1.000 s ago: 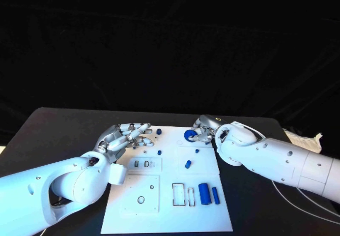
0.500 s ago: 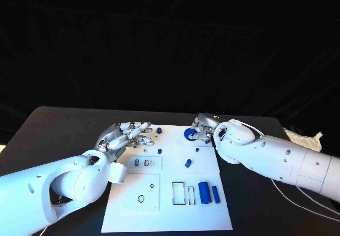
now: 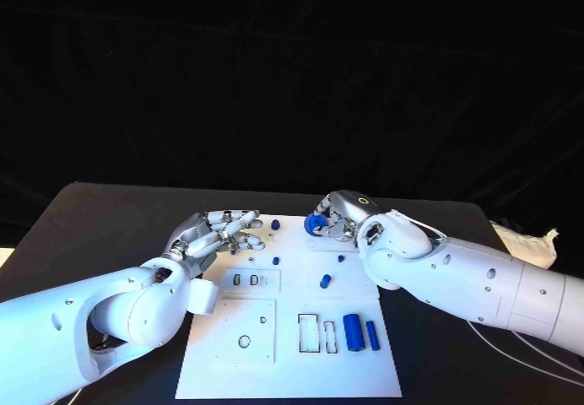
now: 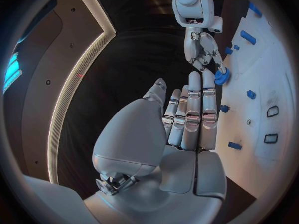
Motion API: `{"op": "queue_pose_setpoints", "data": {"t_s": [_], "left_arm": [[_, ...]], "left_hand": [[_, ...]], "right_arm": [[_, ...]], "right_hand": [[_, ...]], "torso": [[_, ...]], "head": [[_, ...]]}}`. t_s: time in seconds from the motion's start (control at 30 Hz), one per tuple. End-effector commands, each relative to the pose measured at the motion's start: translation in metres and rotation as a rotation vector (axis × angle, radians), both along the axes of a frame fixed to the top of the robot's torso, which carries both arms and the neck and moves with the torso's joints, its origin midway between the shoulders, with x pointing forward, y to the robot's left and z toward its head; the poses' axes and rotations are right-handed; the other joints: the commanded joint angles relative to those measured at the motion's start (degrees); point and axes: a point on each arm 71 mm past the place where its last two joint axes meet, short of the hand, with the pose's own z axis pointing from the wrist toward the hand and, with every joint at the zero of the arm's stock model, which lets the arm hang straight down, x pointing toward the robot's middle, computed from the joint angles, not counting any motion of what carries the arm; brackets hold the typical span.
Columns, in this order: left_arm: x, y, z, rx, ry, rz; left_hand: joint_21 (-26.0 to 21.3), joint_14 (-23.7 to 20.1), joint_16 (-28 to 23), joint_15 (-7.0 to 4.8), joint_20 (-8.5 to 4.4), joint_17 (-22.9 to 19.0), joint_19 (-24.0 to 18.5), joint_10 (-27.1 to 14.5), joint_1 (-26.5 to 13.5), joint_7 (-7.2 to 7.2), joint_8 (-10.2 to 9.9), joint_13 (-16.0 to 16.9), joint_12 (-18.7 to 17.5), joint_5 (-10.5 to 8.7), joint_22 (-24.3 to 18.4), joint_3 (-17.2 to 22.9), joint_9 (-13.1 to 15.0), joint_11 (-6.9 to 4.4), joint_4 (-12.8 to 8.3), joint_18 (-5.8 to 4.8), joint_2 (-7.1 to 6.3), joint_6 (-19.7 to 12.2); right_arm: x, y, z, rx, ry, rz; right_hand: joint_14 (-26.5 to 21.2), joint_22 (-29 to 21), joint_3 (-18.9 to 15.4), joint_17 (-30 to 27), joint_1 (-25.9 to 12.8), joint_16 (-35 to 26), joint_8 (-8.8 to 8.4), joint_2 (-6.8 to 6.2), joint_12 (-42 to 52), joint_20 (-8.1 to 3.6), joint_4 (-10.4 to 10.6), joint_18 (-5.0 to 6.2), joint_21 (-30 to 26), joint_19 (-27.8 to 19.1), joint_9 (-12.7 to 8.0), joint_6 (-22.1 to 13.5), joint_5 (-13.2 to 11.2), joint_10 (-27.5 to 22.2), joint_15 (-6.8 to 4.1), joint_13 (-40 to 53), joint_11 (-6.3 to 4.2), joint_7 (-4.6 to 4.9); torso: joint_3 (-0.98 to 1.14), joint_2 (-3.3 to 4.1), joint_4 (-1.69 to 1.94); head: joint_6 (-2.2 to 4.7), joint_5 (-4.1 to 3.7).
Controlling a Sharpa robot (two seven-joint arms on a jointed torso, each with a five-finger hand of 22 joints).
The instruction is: Assemble the parts on the task board
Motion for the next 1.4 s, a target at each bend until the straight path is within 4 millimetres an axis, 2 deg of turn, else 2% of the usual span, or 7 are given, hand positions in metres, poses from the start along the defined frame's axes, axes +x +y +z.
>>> {"op": "queue_pose_setpoints", "data": {"t_s": [0.03,0.33,0.37,0.73,0.8,1.1,1.4], "left_arm": [[0.0,-0.002,0.001,-0.011,-0.007,-0.016],[0.0,-0.003,0.001,-0.01,-0.005,-0.017],[0.0,-0.003,0.001,-0.011,-0.005,-0.018],[0.0,-0.005,0.001,-0.018,-0.006,-0.026],[0.0,-0.005,0.001,-0.023,0.0,-0.023],[0.0,-0.004,0.001,-0.029,0.007,-0.018],[0.0,-0.005,0.0,-0.03,0.014,-0.018]], "left_hand": [[0.4,-0.3,-0.3,0.1,-0.19,0.1,-0.3,0.2,0.4,0.2,-0.2,-0.1,-0.3,-0.12,0.1,0.3,-0.1,-0.02,-0.2,0.56,0.1,0.3],[0.5,-0.4,-0.5,0.08,-0.24,0.4,-0.3,0.0,0.8,0.28,-0.4,-0.1,-0.3,-0.07,0.2,0.8,-0.1,0.01,-0.7,0.56,0.14,0.3],[0.5,-0.4,-0.5,0.08,-0.24,0.4,-0.3,0.0,0.8,0.28,-0.4,-0.1,-0.3,-0.07,0.2,0.8,-0.1,0.01,-0.7,0.56,0.14,0.3],[0.5,-0.4,-0.6,0.07,-0.27,0.6,-0.3,0.0,1.0,0.29,-0.5,-0.1,-0.3,-0.06,0.2,1.1,-0.1,0.03,-0.9,0.56,0.13,0.3],[0.5,-0.4,-0.6,0.07,-0.27,0.6,-0.3,0.0,1.0,0.29,-0.5,-0.1,-0.3,-0.06,0.2,1.1,-0.1,0.03,-0.9,0.56,0.13,0.3],[0.5,-0.4,-0.6,0.07,-0.27,0.6,-0.3,0.0,1.0,0.29,-0.5,-0.1,-0.3,-0.06,0.2,1.1,-0.1,0.03,-0.9,0.56,0.13,0.3],[0.6,-0.4,-0.6,0.07,-0.28,0.7,-0.4,0.0,1.0,0.29,-0.5,-0.1,-0.3,-0.07,0.2,1.2,-0.1,0.03,-0.9,0.55,0.14,0.3]], "right_arm": [[-0.004,0.013,0.006,0.021,-0.037,0.03],[-0.007,0.047,0.009,0.025,-0.011,0.097],[-0.007,0.05,0.009,0.027,-0.006,0.104],[-0.007,0.079,0.0,0.039,0.02,0.146],[-0.006,0.082,-0.002,0.035,0.027,0.15],[-0.005,0.09,-0.009,0.011,0.054,0.16],[-0.005,0.09,-0.012,-0.003,0.065,0.167]], "right_hand": [[5.0,0.0,0.5,10.2,-0.4,0.1,0.05,0.99,-0.4,-0.44,-0.2,-1.04,0.3,-0.1,1.0,1.3,0.3,0.2,-0.43,3.3,0.28,-0.84],[5.0,0.0,0.6,10.2,-0.6,0.1,-0.07,0.83,-0.4,-0.43,-0.3,-1.04,0.3,-0.1,1.0,1.2,0.0,0.2,-0.4,3.3,0.32,-0.79],[5.0,0.0,0.6,10.2,-0.6,0.1,-0.07,0.83,-0.4,-0.43,-0.3,-1.04,0.3,-0.1,1.0,1.2,0.0,0.2,-0.4,3.3,0.32,-0.79],[5.1,0.1,0.8,10.2,-0.6,0.1,-0.15,0.82,-0.4,-0.42,-0.4,-1.05,0.4,-0.1,1.0,1.2,0.0,0.2,-0.39,3.4,0.32,-0.78],[5.1,0.1,0.8,10.2,-0.6,0.1,-0.17,0.81,-0.4,-0.42,-0.4,-1.05,0.4,-0.1,1.0,1.2,0.0,0.2,-0.38,3.4,0.32,-0.77],[5.1,0.1,0.9,10.2,-0.6,0.1,-0.23,0.74,-0.4,-0.41,-0.5,-1.06,0.4,-0.1,1.0,1.1,0.0,0.2,-0.38,3.4,0.34,-0.75],[5.1,0.1,0.9,10.2,-1.5,0.0,-0.98,-0.37,-1.5,-0.24,-0.8,-1.05,0.3,-0.2,0.8,0.5,0.4,-0.4,-0.14,2.6,0.65,-0.38]], "torso": [[-0.16,-0.04,0.15],[-0.25,-0.08,0.26],[-0.14,-0.02,0.21],[-0.1,0.05,0.32],[-0.16,0.06,0.43],[-0.09,0.08,0.2],[-0.06,0.06,0.16]], "head": [[0.02,0.22],[-0.11,0.28],[-0.05,0.34],[-0.11,0.56],[-0.1,0.55],[-0.2,0.72],[-0.22,0.74]]}}
